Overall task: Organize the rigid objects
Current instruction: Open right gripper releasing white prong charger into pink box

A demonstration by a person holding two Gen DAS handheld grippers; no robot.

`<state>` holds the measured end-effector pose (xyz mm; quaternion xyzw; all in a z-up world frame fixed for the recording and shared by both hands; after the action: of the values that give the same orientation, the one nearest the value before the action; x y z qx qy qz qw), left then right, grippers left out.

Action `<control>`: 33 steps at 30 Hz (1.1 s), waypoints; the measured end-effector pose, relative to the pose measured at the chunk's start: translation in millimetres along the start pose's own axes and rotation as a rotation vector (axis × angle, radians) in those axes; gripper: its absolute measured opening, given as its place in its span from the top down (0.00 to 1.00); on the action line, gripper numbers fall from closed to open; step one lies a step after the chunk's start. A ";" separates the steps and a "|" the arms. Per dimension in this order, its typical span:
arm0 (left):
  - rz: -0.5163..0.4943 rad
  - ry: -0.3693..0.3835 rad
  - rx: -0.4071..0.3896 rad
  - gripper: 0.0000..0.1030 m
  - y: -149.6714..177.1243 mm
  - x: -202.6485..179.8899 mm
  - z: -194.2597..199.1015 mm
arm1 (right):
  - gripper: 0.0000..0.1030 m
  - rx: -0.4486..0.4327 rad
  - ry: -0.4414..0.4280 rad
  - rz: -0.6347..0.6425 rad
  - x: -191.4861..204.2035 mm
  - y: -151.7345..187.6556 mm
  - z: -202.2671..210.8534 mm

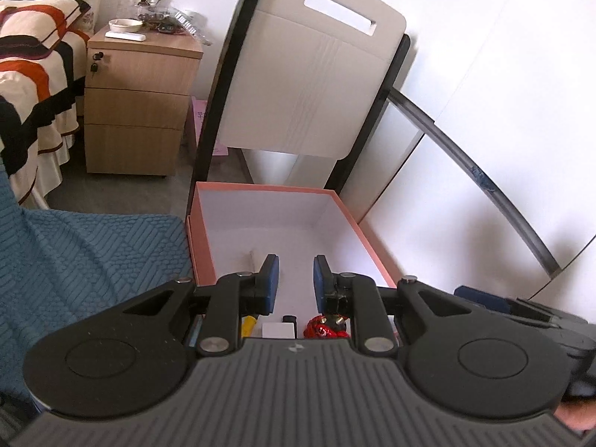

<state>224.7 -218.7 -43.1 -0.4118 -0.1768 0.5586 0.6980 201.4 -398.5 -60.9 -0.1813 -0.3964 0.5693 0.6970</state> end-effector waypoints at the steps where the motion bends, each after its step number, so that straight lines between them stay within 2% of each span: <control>1: 0.002 0.000 -0.004 0.78 1.8 0.7 5.1 | 0.38 -0.004 -0.002 -0.002 1.2 2.7 3.7; 8: -0.012 0.010 -0.019 0.78 20.4 -1.6 30.6 | 0.38 -0.028 0.016 0.021 8.5 23.5 22.5; 12: 0.035 0.038 -0.027 0.74 26.8 1.4 41.1 | 0.38 -0.033 0.009 0.025 12.1 34.8 32.5; 16: 0.012 0.005 -0.043 0.66 33.5 6.0 51.9 | 0.38 -0.039 0.008 0.047 16.0 44.7 38.0; 21: 0.026 0.001 -0.035 0.61 49.4 12.0 54.7 | 0.38 -0.039 0.007 0.038 15.7 54.3 38.9; 28: 0.018 -0.034 -0.022 0.40 62.5 19.9 49.8 | 0.38 -0.030 0.019 0.034 7.5 67.5 34.8; 33: 0.010 -0.039 -0.018 0.34 72.1 19.5 47.5 | 0.38 -0.026 0.021 0.014 0.2 76.0 35.0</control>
<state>151.6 -180.1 -74.5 -0.4079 -0.1934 0.5682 0.6880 125.4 -383.6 -92.6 -0.1989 -0.3953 0.5670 0.6948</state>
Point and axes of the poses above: each gripper's, at about its wrist camera, not at the fingertips, and z roughly against the way its jaws point, x to its left, y to its underside, the point moved 10 cm from there along -z, roughly the way its jaws point, and after that the axes turned 12 degrees about -z, right-handed, at the moved point
